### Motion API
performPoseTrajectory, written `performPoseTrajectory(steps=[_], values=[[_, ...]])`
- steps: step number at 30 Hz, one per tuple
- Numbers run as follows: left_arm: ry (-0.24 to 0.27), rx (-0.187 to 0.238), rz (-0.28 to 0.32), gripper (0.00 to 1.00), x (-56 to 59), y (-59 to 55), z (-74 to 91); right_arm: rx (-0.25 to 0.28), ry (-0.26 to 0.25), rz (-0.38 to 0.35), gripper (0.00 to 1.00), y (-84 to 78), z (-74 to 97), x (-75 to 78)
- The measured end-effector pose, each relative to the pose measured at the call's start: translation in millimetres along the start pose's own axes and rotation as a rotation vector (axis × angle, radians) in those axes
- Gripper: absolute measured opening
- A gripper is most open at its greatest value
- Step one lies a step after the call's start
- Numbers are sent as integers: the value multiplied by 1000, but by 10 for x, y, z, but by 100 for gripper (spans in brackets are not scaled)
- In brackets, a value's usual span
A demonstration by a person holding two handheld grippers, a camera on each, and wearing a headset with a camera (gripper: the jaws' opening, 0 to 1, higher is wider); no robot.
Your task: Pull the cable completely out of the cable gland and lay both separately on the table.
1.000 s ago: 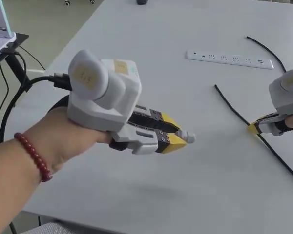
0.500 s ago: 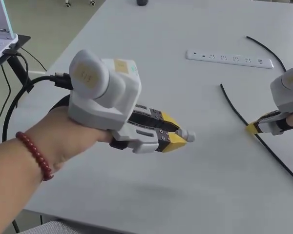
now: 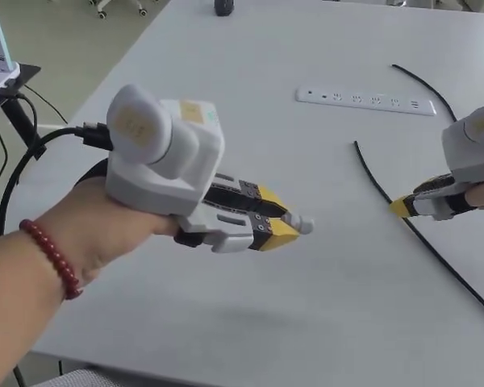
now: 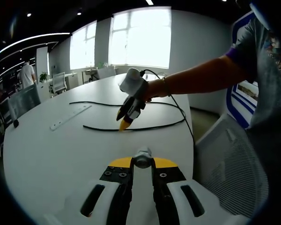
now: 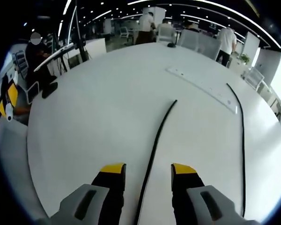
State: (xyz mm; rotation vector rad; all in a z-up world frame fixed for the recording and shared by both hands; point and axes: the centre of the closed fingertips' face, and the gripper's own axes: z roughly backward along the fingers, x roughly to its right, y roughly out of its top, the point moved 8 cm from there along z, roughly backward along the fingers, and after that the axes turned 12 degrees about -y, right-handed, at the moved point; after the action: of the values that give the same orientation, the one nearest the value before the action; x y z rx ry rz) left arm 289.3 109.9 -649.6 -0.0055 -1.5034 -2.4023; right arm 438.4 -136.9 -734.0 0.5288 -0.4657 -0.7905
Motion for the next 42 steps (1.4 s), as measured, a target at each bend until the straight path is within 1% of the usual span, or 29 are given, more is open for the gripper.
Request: performPoseTrajectory(steps=[1, 3, 5, 7, 8, 10, 11, 12, 14, 17, 20, 21, 22, 24, 26, 29, 30, 32, 33, 34, 35, 36, 38, 39, 40, 41, 42], values=[[0, 2, -1, 16, 7, 4, -1, 9, -3, -2, 39, -1, 20, -2], [3, 5, 0, 16, 12, 6, -1, 11, 1, -7, 43, -12, 54, -13], [6, 4, -1, 16, 16, 3, 3, 37, -6, -12, 46, -16, 115, -23], [11, 8, 2, 16, 21, 1, 9, 49, 1, -21, 53, -39, 154, -37], [13, 7, 1, 16, 22, 1, 12, 67, -4, -22, 56, -48, 186, -40], [16, 10, 2, 16, 26, -1, 20, 86, -5, -27, 59, -68, 245, -63], [17, 10, 2, 16, 26, -3, 24, 92, -4, -31, 64, -79, 273, -78], [19, 11, 3, 16, 29, -5, 30, 109, -6, -33, 67, -90, 307, -99], [20, 12, 4, 16, 38, -10, 41, 114, -9, -33, 72, -128, 369, -136], [20, 9, 3, 16, 47, -17, 50, 138, -12, -36, 73, -167, 467, -187], [22, 6, 2, 16, 57, -23, 58, 151, -13, -60, 81, -210, 544, -234], [23, 9, 3, 16, 63, -21, 63, 175, -19, -66, 83, -222, 585, -250], [25, 10, 3, 16, 62, -19, 66, 180, -17, -66, 85, -240, 613, -268], [30, 17, 5, 16, 59, -13, 74, 186, -15, -79, 88, -288, 690, -328], [36, 22, 8, 16, 56, -14, 81, 208, -12, -85, 91, -337, 766, -398], [43, 28, 13, 16, 56, -19, 98, 223, -17, -87, 98, -446, 867, -483], [45, 30, 14, 16, 58, -20, 103, 241, -13, -84, 99, -469, 891, -506], [47, 34, 18, 16, 63, -25, 114, 240, -11, -85, 99, -541, 960, -542], [53, 33, 19, 16, 64, -32, 120, 252, -15, -82, 99, -568, 999, -557], [57, 35, 23, 16, 62, -35, 123, 250, -20, -81, 99, -591, 1027, -567], [60, 40, 27, 16, 63, -37, 127, 258, -15, -84, 99, -609, 1074, -585], [62, 43, 27, 16, 63, -37, 129, 263, -18, -88, 99, -622, 1105, -596], [72, 61, 33, 16, 57, -32, 138, 313, -31, -92, 99, -619, 1192, -616], [75, 67, 36, 16, 57, -32, 143, 303, -28, -94, 99, -639, 1231, -634], [81, 81, 38, 16, 63, -30, 149, 320, -18, -101, 99, -635, 1286, -667], [85, 85, 40, 16, 66, -32, 153, 330, -28, -102, 99, -635, 1315, -669], [87, 87, 44, 16, 68, -40, 156, 335, -28, -97, 99, -646, 1363, -686]])
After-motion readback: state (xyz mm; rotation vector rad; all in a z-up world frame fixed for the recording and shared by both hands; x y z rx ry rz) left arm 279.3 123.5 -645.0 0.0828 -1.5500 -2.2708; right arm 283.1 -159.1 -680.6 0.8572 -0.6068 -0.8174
